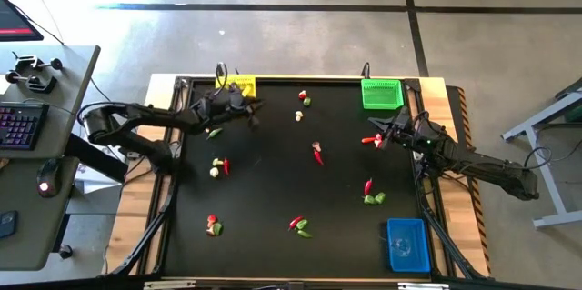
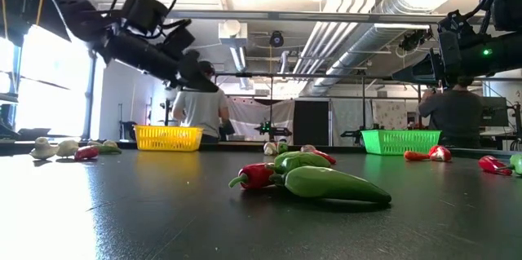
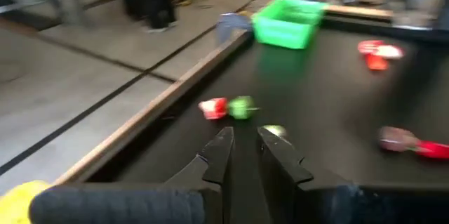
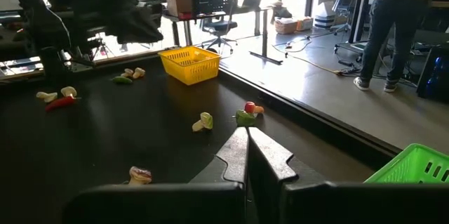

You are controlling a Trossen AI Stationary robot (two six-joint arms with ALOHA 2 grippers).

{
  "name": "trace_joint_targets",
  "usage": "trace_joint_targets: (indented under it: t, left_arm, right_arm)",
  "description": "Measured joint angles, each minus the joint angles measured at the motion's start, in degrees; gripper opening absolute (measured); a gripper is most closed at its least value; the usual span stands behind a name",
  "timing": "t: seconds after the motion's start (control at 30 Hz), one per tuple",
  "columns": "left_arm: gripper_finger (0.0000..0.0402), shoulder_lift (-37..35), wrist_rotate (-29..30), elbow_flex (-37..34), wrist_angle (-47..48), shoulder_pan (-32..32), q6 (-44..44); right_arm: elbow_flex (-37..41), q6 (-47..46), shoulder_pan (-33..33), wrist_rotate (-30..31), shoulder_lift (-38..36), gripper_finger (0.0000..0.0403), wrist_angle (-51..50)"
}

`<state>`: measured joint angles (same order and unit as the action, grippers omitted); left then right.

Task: Sort produce into baskets
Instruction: Put the orange chili pepper into the green bin

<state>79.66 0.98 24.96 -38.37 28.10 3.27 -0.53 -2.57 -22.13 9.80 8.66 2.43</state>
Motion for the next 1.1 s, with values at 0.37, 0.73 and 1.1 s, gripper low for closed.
trace_joint_targets:
  t: [0.37, 0.73, 1.1]
  left_arm:
    - [0.0035, 0.0, -7.4, -2.0, -10.1, -8.7, 0.8]
    - [0.0035, 3.9, -12.8, -2.0, -11.8, -11.0, 2.6]
    - [0.0035, 12.3, -17.3, -2.0, -19.9, -11.7, 2.5]
  right_arm:
    - [0.0, 0.0, 0.0, -2.5, 0.0, 0.0, -0.3]
    - [0.0, 0.0, 0.0, -2.5, 0.0, 0.0, -0.4]
    - [0.0, 0.0, 0.0, -2.5, 0.0, 0.0, -0.4]
